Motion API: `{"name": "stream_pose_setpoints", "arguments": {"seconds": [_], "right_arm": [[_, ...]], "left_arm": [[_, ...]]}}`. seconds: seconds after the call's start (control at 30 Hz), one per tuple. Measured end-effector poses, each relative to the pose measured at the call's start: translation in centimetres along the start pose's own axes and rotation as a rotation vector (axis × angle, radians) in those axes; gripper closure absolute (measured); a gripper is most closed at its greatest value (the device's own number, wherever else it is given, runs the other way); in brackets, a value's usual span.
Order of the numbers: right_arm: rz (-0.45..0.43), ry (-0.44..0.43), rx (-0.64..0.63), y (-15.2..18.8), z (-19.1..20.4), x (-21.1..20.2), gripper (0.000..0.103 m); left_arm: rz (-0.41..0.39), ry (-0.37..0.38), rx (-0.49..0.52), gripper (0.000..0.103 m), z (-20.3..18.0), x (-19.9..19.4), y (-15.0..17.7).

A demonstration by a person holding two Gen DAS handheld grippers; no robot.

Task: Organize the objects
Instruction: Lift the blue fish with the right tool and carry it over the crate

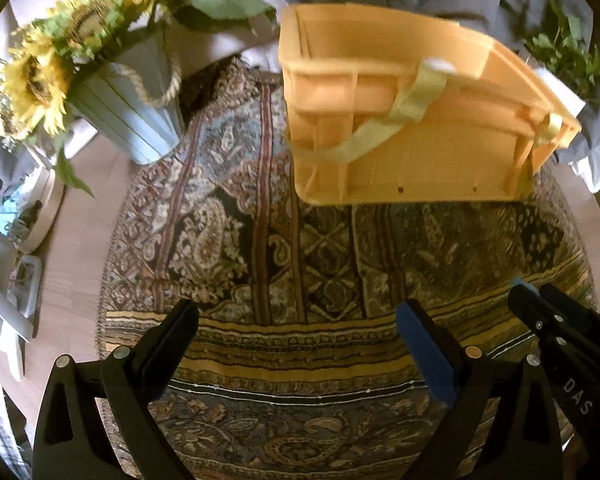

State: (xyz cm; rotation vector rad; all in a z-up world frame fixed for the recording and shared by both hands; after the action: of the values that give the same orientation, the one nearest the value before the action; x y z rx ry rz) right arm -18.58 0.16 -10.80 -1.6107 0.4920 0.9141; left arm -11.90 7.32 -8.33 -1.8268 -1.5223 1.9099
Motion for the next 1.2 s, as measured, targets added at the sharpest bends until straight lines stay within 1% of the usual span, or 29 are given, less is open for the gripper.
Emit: {"name": "stream_pose_setpoints", "arguments": {"seconds": [0.17, 0.57, 0.9, 1.2], "right_arm": [[-0.035, -0.016, -0.022, -1.3, 0.1, -1.1, 0.062], [-0.117, -0.066, -0.06, -4.7, 0.8, -3.5, 0.062], [-0.188, -0.116, -0.096, -8.0, 1.9, -4.3, 0.062], [-0.235, -0.142, -0.14, -10.9, 3.3, -4.3, 0.062]], "left_arm": [[-0.051, -0.016, -0.031, 0.001, 0.1, -1.7, -1.0], [-0.138, -0.037, -0.097, 0.0, 0.4, -4.6, -3.4], [-0.21, -0.035, -0.134, 0.0, 0.8, -5.7, -6.3], [-0.249, -0.052, -0.162, 0.0, 1.4, -5.7, -8.5]]}}
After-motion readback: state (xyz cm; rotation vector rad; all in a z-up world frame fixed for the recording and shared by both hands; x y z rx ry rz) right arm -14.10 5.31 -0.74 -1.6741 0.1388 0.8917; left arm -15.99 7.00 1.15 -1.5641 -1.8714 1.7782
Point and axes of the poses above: each gripper's, at about its wrist camera, not at the fingertips, and x roughly the way its jaws point, z to its left, y to its underside, the point moved 2 cm from there along x, roughly the way its jaws point, and after that the axes turned 11 degrees about -z, right-handed, at the moved point
